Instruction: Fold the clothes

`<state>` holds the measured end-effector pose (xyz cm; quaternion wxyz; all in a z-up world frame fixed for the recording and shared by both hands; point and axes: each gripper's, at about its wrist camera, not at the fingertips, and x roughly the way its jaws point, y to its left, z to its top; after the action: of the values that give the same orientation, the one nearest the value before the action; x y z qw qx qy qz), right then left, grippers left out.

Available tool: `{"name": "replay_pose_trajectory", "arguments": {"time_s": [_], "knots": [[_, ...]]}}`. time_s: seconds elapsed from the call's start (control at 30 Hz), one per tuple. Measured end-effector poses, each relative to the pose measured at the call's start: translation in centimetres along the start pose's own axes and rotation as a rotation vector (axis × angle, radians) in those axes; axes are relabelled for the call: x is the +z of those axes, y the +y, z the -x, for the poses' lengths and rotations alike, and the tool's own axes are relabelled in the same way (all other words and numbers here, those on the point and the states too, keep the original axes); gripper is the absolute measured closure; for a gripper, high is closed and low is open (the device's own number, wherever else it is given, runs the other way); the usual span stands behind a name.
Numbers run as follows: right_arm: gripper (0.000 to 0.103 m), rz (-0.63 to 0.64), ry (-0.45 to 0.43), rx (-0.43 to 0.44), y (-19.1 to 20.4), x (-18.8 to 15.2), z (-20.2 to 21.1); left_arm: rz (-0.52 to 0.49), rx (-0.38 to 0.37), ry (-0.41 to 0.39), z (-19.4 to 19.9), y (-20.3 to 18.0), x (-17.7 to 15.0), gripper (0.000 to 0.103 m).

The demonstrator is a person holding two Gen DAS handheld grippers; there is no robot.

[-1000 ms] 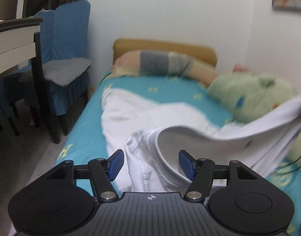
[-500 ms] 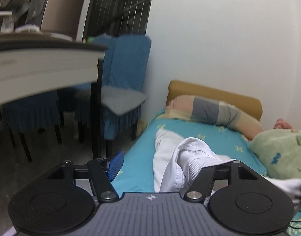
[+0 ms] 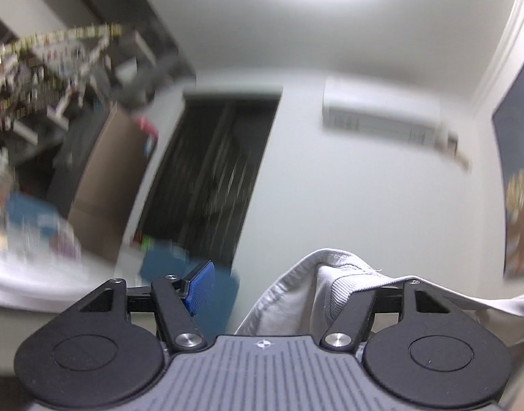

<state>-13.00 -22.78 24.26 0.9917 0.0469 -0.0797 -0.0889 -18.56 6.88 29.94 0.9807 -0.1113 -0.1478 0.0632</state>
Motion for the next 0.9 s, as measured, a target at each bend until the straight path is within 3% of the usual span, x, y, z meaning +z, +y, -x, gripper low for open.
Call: {"name": "replay_pose_trajectory", "arguments": {"time_s": [0.17,0.27,0.37,0.5,0.7,0.9], "knots": [[0.011,-0.03,-0.109,0.039,-0.2,9.3,5.8,0.008,-0.038,-0.081,3.9,-1.9,10.0,0.032],[0.011,-0.038,-0.117,0.036,-0.6,12.0,7.5,-0.025,-0.062,-0.064,5.7,-3.4,12.6,0.031],[0.011,-0.021,-0.099,0.026,-1.0,12.1,7.9,-0.039,-0.087,0.003,5.4,-4.1,12.3,0.031],[0.011,-0.003,-0.045,0.015,-1.4,9.0,5.2,-0.016,-0.136,0.089,0.8,-3.5,7.6,0.029],[0.011,0.028,0.056,0.0,-1.1,1.3,-1.3,-0.026,-0.121,0.242,-9.3,-1.8,-3.6,0.029],[0.011,0.086,0.216,-0.046,0.4,-7.3,-12.7,-0.112,-0.099,0.336,-20.8,-2.1,-15.3,0.029]]}}
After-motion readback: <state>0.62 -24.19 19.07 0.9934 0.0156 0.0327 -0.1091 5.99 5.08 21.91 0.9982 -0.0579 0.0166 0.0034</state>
